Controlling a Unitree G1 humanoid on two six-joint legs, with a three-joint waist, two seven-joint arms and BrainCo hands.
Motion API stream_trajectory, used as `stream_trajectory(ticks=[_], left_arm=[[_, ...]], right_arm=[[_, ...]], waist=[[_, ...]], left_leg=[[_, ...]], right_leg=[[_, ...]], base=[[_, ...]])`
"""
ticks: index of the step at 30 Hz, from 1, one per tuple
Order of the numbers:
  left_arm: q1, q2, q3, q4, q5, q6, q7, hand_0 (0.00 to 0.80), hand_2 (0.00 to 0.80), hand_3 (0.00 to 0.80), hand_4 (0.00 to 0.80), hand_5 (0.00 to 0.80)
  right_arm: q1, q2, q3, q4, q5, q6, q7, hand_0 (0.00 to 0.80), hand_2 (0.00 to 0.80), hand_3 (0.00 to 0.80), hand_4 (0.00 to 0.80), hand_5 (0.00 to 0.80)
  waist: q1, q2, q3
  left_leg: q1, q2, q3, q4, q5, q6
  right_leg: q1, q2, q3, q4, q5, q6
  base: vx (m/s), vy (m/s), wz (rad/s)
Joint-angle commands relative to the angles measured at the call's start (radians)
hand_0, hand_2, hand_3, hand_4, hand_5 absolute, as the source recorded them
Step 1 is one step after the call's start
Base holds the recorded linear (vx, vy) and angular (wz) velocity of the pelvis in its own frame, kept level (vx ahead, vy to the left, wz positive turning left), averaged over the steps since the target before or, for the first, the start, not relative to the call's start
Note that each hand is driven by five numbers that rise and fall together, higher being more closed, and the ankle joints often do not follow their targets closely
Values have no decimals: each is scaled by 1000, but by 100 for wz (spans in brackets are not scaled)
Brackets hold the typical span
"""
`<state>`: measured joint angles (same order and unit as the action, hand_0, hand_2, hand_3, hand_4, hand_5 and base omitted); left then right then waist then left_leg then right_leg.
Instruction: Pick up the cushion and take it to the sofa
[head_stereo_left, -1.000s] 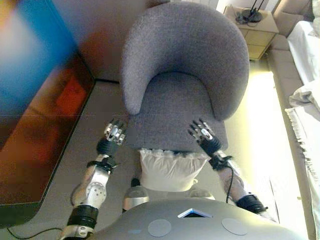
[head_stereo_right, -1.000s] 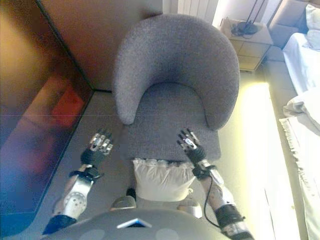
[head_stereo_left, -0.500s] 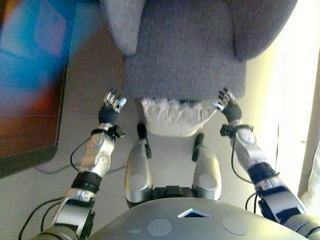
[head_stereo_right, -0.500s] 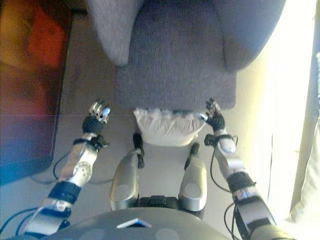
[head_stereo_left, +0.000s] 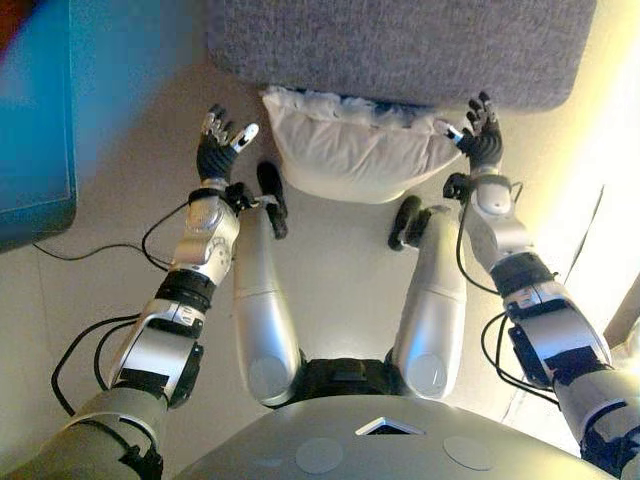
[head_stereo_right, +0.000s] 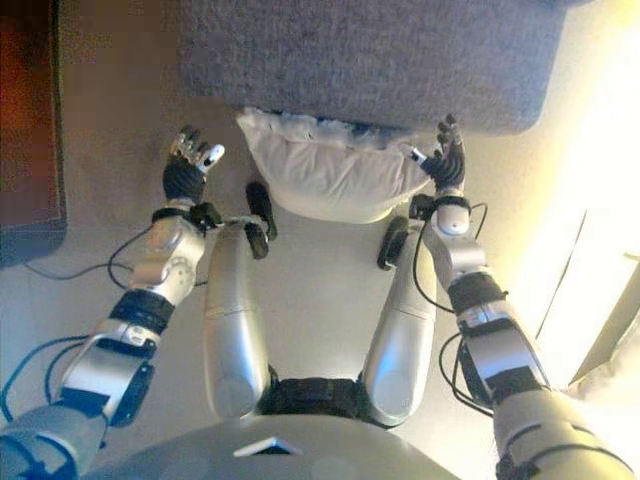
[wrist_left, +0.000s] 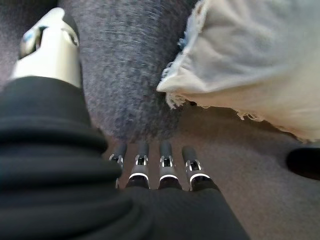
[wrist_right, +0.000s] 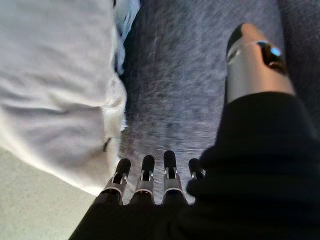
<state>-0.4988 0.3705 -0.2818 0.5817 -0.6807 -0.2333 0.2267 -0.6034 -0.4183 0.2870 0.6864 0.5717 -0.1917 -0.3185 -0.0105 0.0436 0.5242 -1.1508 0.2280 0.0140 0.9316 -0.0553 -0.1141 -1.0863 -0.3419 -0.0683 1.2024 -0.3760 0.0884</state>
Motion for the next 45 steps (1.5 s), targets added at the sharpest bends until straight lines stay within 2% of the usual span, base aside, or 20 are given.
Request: stream_trajectory(ticks=[1, 8, 18, 23, 29, 34, 40, 45], left_arm=[[-16, -7, -8, -14, 25, -37, -5, 0, 0, 0, 0, 0], [-73, 32, -12, 37, 20, -16, -16, 0, 0, 0, 0, 0], [-128, 123, -3, 103, -55, 66, -96, 0, 0, 0, 0, 0], [-139, 159, 20, 135, -99, 96, -68, 0, 0, 0, 0, 0], [-120, 158, 32, 146, -122, 96, -143, 0, 0, 0, 0, 0], [-105, 137, 14, 110, -143, 132, -227, 0, 0, 0, 0, 0], [-116, 135, -7, 98, -134, 175, -237, 0, 0, 0, 0, 0], [-151, 140, -38, 129, -141, 193, -251, 0, 0, 0, 0, 0]], right_arm=[[-10, -37, -31, -3, 37, -36, -44, 0, 0, 0, 0, 0], [-27, -62, -67, 24, 128, -53, -92, 0, 0, 0, 0, 0], [77, -116, -145, -34, 222, -97, -19, 0, 0, 0, 0, 0], [128, -136, -125, -62, 204, -42, 175, 0, 0, 0, 0, 0], [142, -123, -74, -62, 253, -23, 340, 0, 0, 0, 0, 0], [143, -92, -38, -124, 263, 0, 447, 0, 0, 0, 0, 0], [101, -102, 50, -186, 137, 64, 514, 0, 0, 0, 0, 0], [25, -123, 118, -142, 137, 113, 453, 0, 0, 0, 0, 0]], waist=[[-14, 27, -4], [-32, 30, -4], [-72, 13, -4], [-84, 3, -4], [-77, -7, -4], [-75, -1, -4], [-71, 1, -4], [-61, 9, -4]], left_leg=[[-44, 38, -15, 226, -231, 15], [-212, 55, -31, 402, -290, 30], [-303, 91, -36, 538, -343, 46], [-316, 98, -39, 574, -355, 53], [-319, 100, -47, 595, -360, 50], [-323, 102, -46, 598, -353, 46], [-337, 111, -44, 617, -345, 42], [-350, 108, -47, 640, -343, 42]], right_leg=[[-91, -16, 91, -55, 154, 28], [-247, -4, 137, 96, 95, 14], [-341, 8, 170, 206, 67, 7], [-360, 8, 180, 240, 58, -2], [-366, -2, 179, 258, 58, -5], [-370, -11, 190, 255, 70, 0], [-384, -25, 207, 262, 87, 6], [-395, -28, 217, 278, 90, 2]], base=[[-2, -32, 2], [13, 5, 0], [52, 44, -8], [35, 8, -10], [6, -9, -2], [15, 35, 0], [7, 62, -3], [8, 17, -5]])
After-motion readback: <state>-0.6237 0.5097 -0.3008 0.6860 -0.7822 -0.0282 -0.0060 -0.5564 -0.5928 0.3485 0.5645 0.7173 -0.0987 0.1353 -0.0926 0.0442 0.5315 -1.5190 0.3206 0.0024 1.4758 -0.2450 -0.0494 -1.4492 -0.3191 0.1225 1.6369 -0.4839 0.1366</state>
